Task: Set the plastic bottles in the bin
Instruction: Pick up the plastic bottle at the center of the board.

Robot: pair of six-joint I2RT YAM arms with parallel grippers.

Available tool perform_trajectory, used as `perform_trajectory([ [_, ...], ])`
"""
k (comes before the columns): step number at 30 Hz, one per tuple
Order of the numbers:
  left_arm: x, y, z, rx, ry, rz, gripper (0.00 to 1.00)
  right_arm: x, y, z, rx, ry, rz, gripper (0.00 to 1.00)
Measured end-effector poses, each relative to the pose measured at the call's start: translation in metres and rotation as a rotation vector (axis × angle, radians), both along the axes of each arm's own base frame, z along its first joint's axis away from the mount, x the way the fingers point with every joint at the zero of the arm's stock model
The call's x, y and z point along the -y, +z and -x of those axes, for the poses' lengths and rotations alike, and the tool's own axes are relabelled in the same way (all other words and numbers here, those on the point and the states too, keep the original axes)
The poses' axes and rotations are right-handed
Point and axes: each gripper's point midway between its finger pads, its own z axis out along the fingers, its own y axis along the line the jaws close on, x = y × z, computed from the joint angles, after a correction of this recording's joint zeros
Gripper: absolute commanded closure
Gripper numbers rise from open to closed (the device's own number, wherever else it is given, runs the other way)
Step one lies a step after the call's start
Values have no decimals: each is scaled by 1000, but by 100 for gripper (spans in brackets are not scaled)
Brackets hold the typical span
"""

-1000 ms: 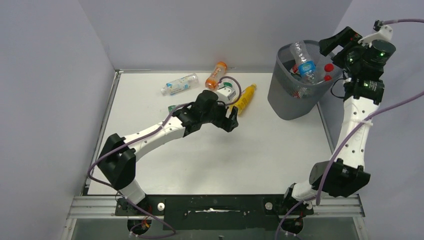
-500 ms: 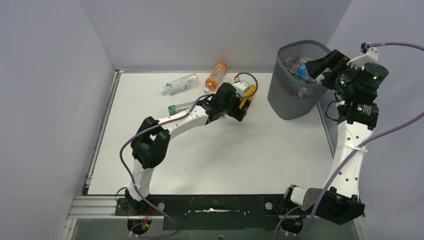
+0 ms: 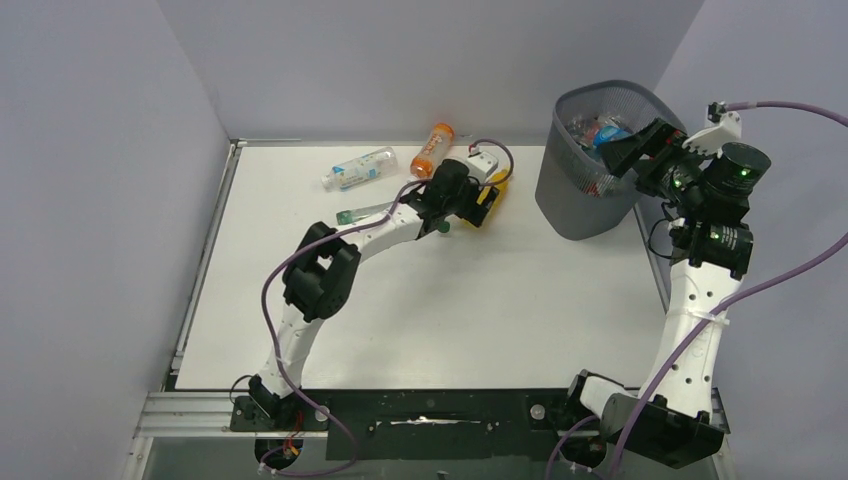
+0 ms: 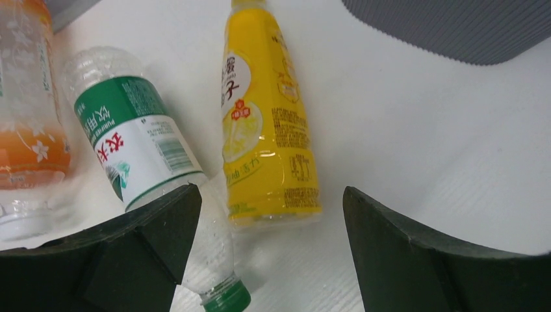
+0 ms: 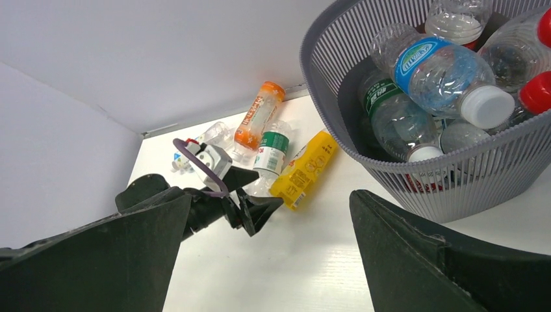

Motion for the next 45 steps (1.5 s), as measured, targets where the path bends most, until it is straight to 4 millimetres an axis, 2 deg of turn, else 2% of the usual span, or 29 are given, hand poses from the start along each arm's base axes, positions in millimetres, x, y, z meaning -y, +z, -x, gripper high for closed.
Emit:
perform_trajectory([
  [3,7,9,-6,37,-15,24,19,-1,-2,1,-5,8,0,0],
  [7,19,8,-13,52,-35,38,19,-3,-3,1,-8,18,0,0],
  [15,29,-34,-20,8,-50,-6,19,-5,-10,0,-23,32,-10,0],
  [24,36,-48,-17,-14,-61,-27,20,-6,-19,-1,-42,38,-19,0],
  [28,40,-49,-12,-18,-67,-28,30,-7,-24,-2,-49,45,-23,0],
  [33,43,-51,-8,-29,-65,-26,55,-7,-37,-2,-79,47,-36,0],
  [34,44,-50,-8,-30,-65,-25,57,-7,-39,-2,-83,47,-38,0],
  [40,41,-52,-3,-54,-48,-9,61,-7,-41,-2,-87,48,-39,0],
  [45,20,-50,20,-107,-27,-19,61,-9,-44,-2,-93,58,-45,0],
])
